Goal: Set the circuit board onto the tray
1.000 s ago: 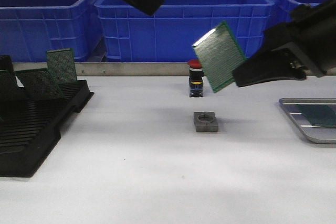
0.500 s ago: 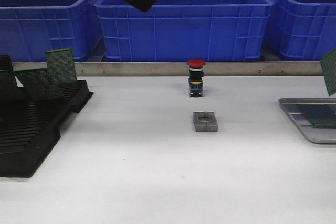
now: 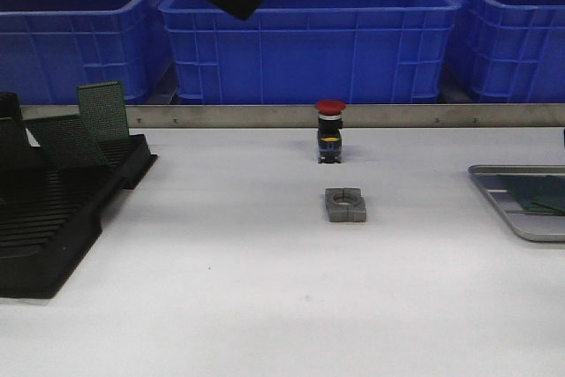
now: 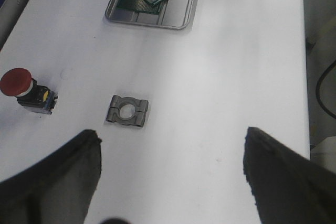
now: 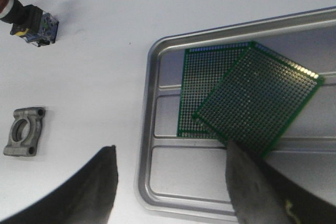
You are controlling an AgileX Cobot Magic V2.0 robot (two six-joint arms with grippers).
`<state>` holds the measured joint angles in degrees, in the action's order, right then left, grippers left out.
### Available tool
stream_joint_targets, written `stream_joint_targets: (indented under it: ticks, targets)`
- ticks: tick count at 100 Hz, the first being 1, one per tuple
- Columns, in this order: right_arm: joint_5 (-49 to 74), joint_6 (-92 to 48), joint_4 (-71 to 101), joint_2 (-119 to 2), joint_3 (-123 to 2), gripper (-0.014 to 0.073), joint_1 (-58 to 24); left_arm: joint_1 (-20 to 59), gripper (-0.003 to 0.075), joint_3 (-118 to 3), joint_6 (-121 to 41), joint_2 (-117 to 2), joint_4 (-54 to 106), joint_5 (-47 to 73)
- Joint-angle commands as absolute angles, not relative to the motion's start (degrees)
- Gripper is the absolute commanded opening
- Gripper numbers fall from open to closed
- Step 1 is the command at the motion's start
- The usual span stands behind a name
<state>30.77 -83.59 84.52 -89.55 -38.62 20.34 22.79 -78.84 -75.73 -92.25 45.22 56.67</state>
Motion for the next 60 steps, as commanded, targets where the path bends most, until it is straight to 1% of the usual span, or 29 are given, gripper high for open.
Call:
stream_joint_targets:
  ticks: [1,7,14,18,19,21,22,26,27,29,31,35,39,43,60]
  targets:
    - [34.40,-83.77,86.48,-85.55,-40.32,0.0482,20.69,22.28,0.0499,-80.86,-75.00,-89.15,47.80,56.23]
    - [35.16,-83.93,86.10,-83.72,-40.32,0.0462,20.69,21.71,0.0449,-80.86,-74.92,-88.59,47.80,56.11]
    - [35.62,-84.00,85.21,-81.13,-40.32,0.0392,20.69,20.67,0.0368,-80.86,-72.11,-87.70,47.67,56.11]
    - [36.07,-84.04,85.07,-79.09,-40.32,0.0316,20.69,19.83,0.0308,-80.86,-69.58,-86.82,47.57,56.11]
    - [36.17,-84.04,85.02,-78.78,-40.32,0.0316,20.69,19.65,0.0297,-80.86,-69.11,-86.82,47.57,56.11]
    - [36.58,-84.04,84.77,-77.85,-40.32,0.0266,20.69,18.89,0.0251,-80.86,-67.07,-86.35,47.30,56.22]
    - [36.74,-84.04,84.77,-77.54,-40.32,0.0253,20.69,18.89,0.0251,-80.86,-67.07,-86.21,47.18,56.22]
    - [38.10,-84.04,84.02,-75.62,-40.32,0.0173,20.69,17.41,0.0163,-80.86,-63.59,-85.35,46.35,56.50]
    - [38.64,-84.04,83.88,-74.98,-40.32,0.0145,20.69,17.41,0.0150,-80.86,-63.59,-85.20,46.18,56.50]
    - [39.16,-84.04,83.59,-74.33,-40.32,0.0117,20.69,16.74,0.0122,-80.86,-62.49,-84.67,45.52,56.64]
    - [39.98,-84.04,83.17,-73.34,-40.32,0.0075,20.69,16.02,0.0082,-80.86,-61.79,-84.35,45.06,56.77]
    - [41.80,-84.04,82.43,-71.47,-40.32,-0.0008,20.69,14.42,-0.0017,-80.86,-60.87,-83.21,43.46,57.42]
    - [43.62,-84.04,82.35,-69.65,-40.32,-0.0077,20.69,13.28,-0.0020,-80.86,-60.00,-82.18,42.52,57.69]
    - [45.22,-84.04,82.35,-67.91,-40.32,-0.0060,20.69,11.92,-0.0020,-80.74,-58.34,-81.37,42.08,57.77]
    - [49.13,-84.04,82.35,-61.52,-40.25,-0.0062,20.69,6.93,-0.0020,-80.28,-51.05,-76.15,39.17,55.50]
